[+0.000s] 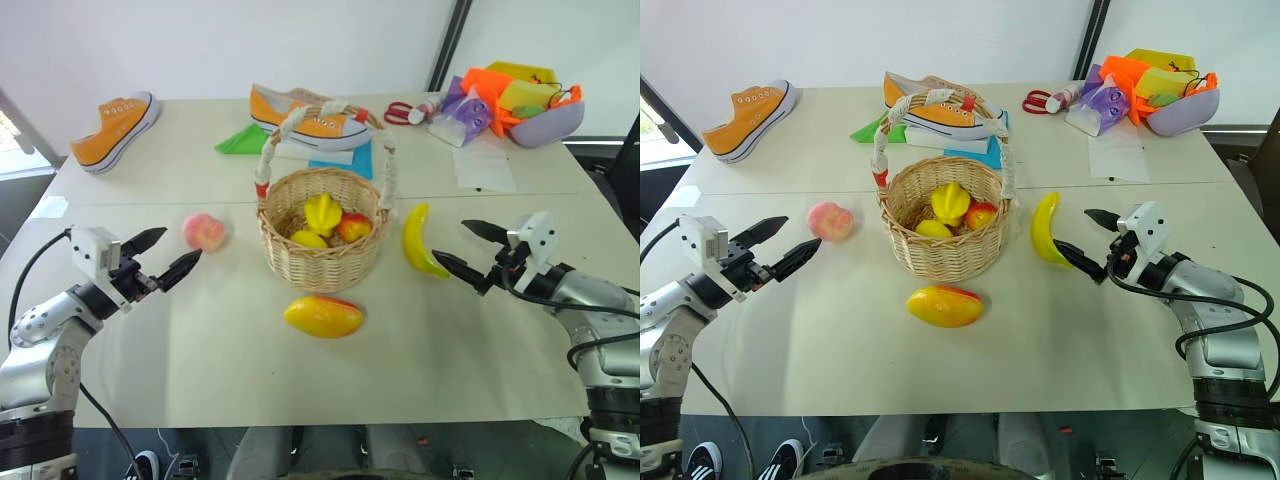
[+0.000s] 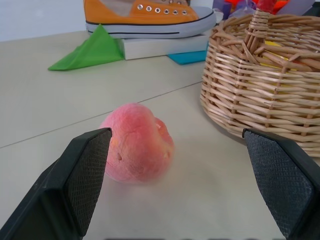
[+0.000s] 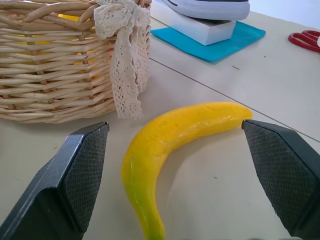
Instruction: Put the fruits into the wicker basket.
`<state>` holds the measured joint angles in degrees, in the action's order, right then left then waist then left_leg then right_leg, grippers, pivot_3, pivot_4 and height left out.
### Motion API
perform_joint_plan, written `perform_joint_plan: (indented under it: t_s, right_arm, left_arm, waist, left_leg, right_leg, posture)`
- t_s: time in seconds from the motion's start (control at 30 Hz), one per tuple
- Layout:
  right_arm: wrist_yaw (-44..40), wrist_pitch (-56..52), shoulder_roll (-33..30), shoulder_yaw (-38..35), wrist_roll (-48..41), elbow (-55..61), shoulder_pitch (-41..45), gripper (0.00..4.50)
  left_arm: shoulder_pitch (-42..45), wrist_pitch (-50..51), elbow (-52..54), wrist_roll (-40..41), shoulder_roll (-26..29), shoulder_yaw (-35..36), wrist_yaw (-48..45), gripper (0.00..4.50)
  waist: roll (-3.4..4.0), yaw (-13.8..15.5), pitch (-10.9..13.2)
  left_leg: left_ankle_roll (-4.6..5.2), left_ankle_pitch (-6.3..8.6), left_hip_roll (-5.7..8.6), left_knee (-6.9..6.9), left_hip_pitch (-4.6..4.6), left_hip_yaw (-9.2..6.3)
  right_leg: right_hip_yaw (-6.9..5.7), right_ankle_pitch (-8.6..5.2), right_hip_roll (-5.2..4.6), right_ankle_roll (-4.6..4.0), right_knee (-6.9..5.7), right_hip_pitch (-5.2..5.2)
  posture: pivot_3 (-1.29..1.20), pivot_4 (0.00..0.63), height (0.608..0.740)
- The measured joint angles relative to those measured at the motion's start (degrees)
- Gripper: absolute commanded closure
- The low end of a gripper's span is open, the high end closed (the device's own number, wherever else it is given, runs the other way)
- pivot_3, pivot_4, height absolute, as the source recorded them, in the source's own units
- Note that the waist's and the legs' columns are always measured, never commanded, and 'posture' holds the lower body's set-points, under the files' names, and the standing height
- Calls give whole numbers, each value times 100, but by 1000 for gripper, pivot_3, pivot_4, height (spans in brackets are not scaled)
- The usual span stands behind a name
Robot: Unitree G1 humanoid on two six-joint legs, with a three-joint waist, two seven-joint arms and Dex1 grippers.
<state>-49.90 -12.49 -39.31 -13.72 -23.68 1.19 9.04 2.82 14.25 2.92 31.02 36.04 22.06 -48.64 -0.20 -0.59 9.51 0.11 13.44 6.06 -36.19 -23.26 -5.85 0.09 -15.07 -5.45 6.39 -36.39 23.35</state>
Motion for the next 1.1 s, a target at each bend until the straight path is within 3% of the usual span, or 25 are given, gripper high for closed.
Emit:
perform_joint_plan:
  t_s: [0.73, 1.1]
  right_arm:
    - [188, -398, 112, 188, -23, 539, -206, 59]
    - [1066, -1496, 196, 439, 215, 1290, -187, 59]
  left_arm:
    - [-343, -339, 161, 276, 56, -42, -823, 0]
    - [-593, -115, 792, 609, 251, -52, -1238, 0]
  waist:
    - [1, -3, 1]
    - [1, 3, 1]
  left_leg:
    - [0, 0, -1, 2, -1, 0]
    - [1, 1, -2, 1, -6, -1]
  right_leg:
    - [0, 0, 0, -1, 4, 0]
    - [0, -1, 0, -2, 6, 3]
  posture:
    - [0, 150, 740]
    - [0, 150, 740]
